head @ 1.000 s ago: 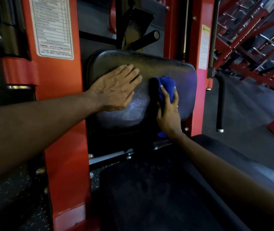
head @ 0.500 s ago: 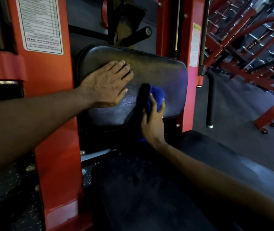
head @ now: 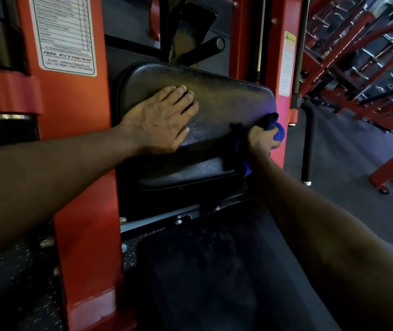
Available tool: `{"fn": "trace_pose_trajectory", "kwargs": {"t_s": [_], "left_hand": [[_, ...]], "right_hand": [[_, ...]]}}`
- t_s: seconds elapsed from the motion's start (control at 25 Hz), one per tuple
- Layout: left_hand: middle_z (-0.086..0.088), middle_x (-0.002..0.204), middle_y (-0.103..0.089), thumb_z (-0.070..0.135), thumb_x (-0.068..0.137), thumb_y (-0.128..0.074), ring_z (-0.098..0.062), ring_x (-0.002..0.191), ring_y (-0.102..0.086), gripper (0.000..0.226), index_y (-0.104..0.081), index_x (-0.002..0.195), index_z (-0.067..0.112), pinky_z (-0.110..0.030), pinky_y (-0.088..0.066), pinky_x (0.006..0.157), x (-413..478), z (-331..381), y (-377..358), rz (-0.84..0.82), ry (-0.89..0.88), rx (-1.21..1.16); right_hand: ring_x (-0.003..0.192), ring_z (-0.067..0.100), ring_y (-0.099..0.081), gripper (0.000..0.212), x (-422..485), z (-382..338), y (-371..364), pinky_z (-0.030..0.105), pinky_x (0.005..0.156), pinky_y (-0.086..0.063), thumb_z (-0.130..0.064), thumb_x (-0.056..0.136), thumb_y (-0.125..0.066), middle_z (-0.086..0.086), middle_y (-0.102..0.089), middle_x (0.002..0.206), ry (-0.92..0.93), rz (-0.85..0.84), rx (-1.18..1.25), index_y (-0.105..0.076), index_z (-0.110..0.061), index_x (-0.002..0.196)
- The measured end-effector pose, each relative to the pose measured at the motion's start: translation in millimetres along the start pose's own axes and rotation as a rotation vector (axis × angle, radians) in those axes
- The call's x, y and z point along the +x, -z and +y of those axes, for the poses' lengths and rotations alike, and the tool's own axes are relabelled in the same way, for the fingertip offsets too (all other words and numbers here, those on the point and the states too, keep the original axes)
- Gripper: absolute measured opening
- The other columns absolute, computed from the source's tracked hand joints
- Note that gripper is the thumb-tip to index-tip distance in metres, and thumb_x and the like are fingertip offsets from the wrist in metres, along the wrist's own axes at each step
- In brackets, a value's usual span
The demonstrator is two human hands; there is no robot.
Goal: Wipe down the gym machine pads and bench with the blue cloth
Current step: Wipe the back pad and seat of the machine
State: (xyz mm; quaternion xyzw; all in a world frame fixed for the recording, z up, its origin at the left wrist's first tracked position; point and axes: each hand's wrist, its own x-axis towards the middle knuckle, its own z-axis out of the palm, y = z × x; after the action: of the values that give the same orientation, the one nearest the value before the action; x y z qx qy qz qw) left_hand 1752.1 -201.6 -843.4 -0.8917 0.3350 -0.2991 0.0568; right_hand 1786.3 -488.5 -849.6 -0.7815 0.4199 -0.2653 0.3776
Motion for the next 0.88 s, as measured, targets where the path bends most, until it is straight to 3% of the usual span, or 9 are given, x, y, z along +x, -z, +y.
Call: {"fn": "trace_pose_trajectory", "kwargs": {"t_s": [0.16, 0.32, 0.52, 0.64, 0.72, 0.88], "left_hand": [[-0.023, 0.147, -0.039, 0.043, 0.096, -0.022, -0.038, 0.137, -0.034, 0.064, -0.037, 0.144, 0.002, -0.047, -0.025, 0.114, 3.1, 0.9, -0.8, -0.006, -0.011, -0.001], [-0.023, 0.147, -0.04, 0.042, 0.098, -0.022, -0.038, 0.136, -0.035, 0.061, -0.039, 0.143, 0.003, -0.047, -0.026, 0.112, 1.1, 3.0, 1.7, 0.027, 0.014, -0.01], [-0.023, 0.148, -0.037, 0.041, 0.097, -0.021, -0.039, 0.137, -0.034, 0.063, -0.036, 0.145, 0.002, -0.048, -0.027, 0.113, 0.1, 3.0, 2.1, -0.003, 0.011, 0.009], [-0.022, 0.149, -0.037, 0.041, 0.097, -0.023, -0.038, 0.138, -0.033, 0.062, -0.035, 0.146, 0.004, -0.047, -0.026, 0.113, 0.6, 2.1, -1.2, -0.018, 0.005, 0.008], [-0.022, 0.149, -0.037, 0.041, 0.097, -0.024, -0.038, 0.138, -0.033, 0.062, -0.035, 0.146, 0.004, -0.047, -0.025, 0.113, 2.1, 0.9, -3.1, -0.024, 0.008, 0.0], [-0.023, 0.148, -0.04, 0.039, 0.097, -0.025, -0.038, 0.136, -0.035, 0.06, -0.038, 0.144, 0.003, -0.047, -0.026, 0.113, 1.0, 2.2, -1.3, 0.006, 0.012, 0.008]], "right_hand": [[0.134, 0.042, -0.045, 0.053, -46.5, -7.1, 9.5, 0.045, 0.107, -0.038, -0.025, 0.1, -0.048, 0.012, -0.021, 0.163, 0.483, -0.108, -0.146, -0.036, -0.034, 0.151], [0.141, 0.039, -0.037, 0.063, -115.8, 25.8, 22.2, 0.045, 0.106, -0.04, -0.013, 0.097, -0.05, 0.015, -0.005, 0.166, 0.866, -0.331, -0.117, -0.031, -0.03, 0.155], [0.133, 0.041, -0.047, 0.064, -105.2, 19.9, 17.1, 0.049, 0.102, -0.045, -0.011, 0.095, -0.048, 0.011, -0.006, 0.165, 0.841, -0.351, -0.051, -0.033, -0.035, 0.152], [0.134, 0.043, -0.045, 0.057, -73.0, -20.9, 6.8, 0.049, 0.105, -0.04, -0.016, 0.096, -0.047, 0.014, -0.016, 0.163, 0.531, -0.216, 0.006, -0.038, -0.033, 0.15], [0.134, 0.043, -0.045, 0.057, -79.7, -35.3, 5.0, 0.049, 0.105, -0.04, -0.017, 0.096, -0.047, 0.013, -0.019, 0.162, 0.441, -0.164, -0.022, -0.037, -0.034, 0.15], [0.133, 0.043, -0.046, 0.064, -125.0, 1.7, 22.1, 0.051, 0.103, -0.043, -0.015, 0.096, -0.048, 0.008, -0.005, 0.166, 0.775, -0.392, -0.118, -0.029, -0.039, 0.153]]}}
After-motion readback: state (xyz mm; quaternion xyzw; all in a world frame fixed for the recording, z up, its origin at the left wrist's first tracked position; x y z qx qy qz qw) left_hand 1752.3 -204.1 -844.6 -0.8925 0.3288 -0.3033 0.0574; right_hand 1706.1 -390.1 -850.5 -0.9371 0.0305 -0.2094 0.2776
